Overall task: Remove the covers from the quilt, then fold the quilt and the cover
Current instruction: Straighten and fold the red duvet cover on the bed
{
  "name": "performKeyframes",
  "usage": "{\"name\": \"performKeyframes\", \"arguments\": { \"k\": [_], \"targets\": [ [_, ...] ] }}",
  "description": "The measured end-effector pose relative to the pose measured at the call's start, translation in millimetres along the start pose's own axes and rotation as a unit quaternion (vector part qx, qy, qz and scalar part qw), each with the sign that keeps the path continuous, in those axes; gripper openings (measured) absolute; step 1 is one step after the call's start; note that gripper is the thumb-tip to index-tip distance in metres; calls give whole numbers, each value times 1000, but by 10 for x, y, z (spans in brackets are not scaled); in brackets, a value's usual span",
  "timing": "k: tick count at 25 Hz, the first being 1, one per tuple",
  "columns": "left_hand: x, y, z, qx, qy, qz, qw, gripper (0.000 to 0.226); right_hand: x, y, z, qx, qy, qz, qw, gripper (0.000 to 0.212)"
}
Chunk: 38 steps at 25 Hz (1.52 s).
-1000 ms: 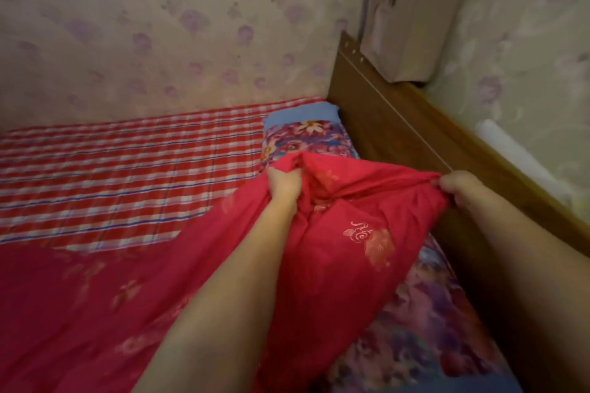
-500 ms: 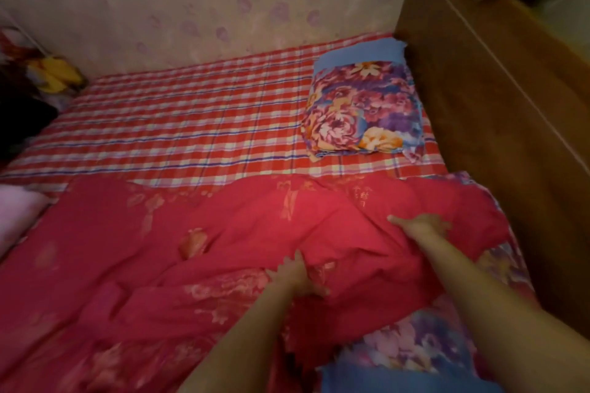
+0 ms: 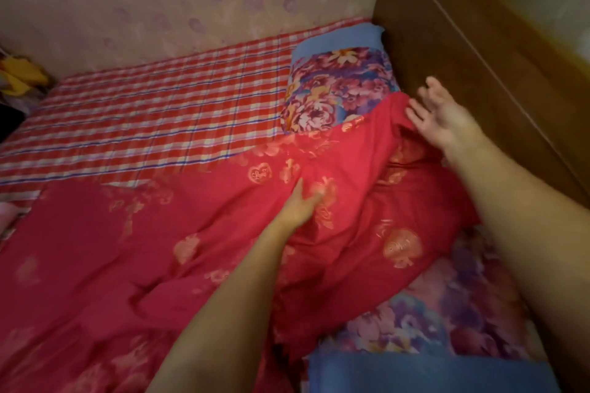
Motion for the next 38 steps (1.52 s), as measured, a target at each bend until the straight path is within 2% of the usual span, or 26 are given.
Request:
{"name": "performKeyframes", "arguments": {
  "k": [1,2,3,4,5,6,7,8,10,11,12,14,16,19,20,22,24,26,28,29,31,33,35,36,38],
  "targets": [
    [72,-117,-35,-74,14,10,997,73,39,148,-7,54,-18,-5,998,23],
    [202,-208,-20,-113,59,-12,992,74,170,373,34,120,-21,-20,992,24],
    [413,-276,-2,-127,127,-59,982,58,359,673,219,181,6,-35,983,24],
    [646,-411,-33,-125,179,-97,971,33,615,924,471,216,60,-44,974,26],
    [822,-631,-118,-151,187,-92,966,20,919,1162,738,261,122,-48,956,26],
    [952,-894,-245,-170,159,-63,970,27,1239,1374,942,318,165,-54,932,22],
    [1048,-1217,-346,-178,131,-3,975,31,1543,1602,1078,377,189,-79,903,19],
    [1140,-1555,-369,-183,127,72,972,36,1839,1857,1152,411,188,-130,882,24],
    [1342,-2069,-315,-207,166,200,943,77,2353,2456,1111,383,126,-288,869,42],
    [1438,-2224,-283,-202,190,239,931,94,2536,2745,1019,344,81,-356,865,45],
    [1524,-2343,-286,-186,200,266,924,105,2661,2934,870,303,45,-393,867,44],
    [1587,-2532,-405,-113,157,287,938,108,2577,3036,697,243,49,-345,905,32],
    [1548,-2502,-539,-46,97,205,973,87,2399,2907,570,221,88,-270,933,19],
    [1624,-2016,-699,74,46,79,993,52,2354,2685,524,170,72,-282,942,19],
    [1681,-1831,-822,145,19,47,988,41,2399,2531,594,182,64,-280,940,19],
    [1820,-1542,-1149,255,-53,22,965,28,2553,2177,906,202,113,-248,941,7],
    [1983,-1491,-1457,344,-112,40,931,20,2780,2082,1169,177,155,-229,945,25],
    [2134,-1594,-1566,427,-135,65,892,16,3038,2388,1145,187,107,-286,934,26],
    [2213,-1641,-1412,493,-114,87,858,25,3345,2985,885,225,-21,-381,897,23],
    [2217,-1665,-1276,525,-91,87,842,29,3497,3270,675,233,-91,-404,880,33],
    [2214,-1646,-960,554,-44,71,828,33,3674,3671,217,187,-176,-388,885,48],
    [2228,-1584,-771,548,-38,56,834,34,3695,3777,-170,134,-192,-344,909,38],
    [2230,-1546,-621,495,-25,30,868,38,3643,3676,-399,226,-212,-289,906,16],
    [2227,-1547,-520,454,-8,15,891,41,3651,3619,-461,276,-227,-261,897,20],
    [2187,-1605,-273,402,48,-9,914,50,3748,3483,-528,335,-254,-205,884,31]
  ]
}}
Point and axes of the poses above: each hand's wrist, its own x-axis away from the middle knuckle, its own z-axis out of the back of the hand, y = z × x, the point moved 10 cm from there along -x, towards the middle knuckle, and after that the axes turned 12 degrees about -y, right-handed, at the moved point
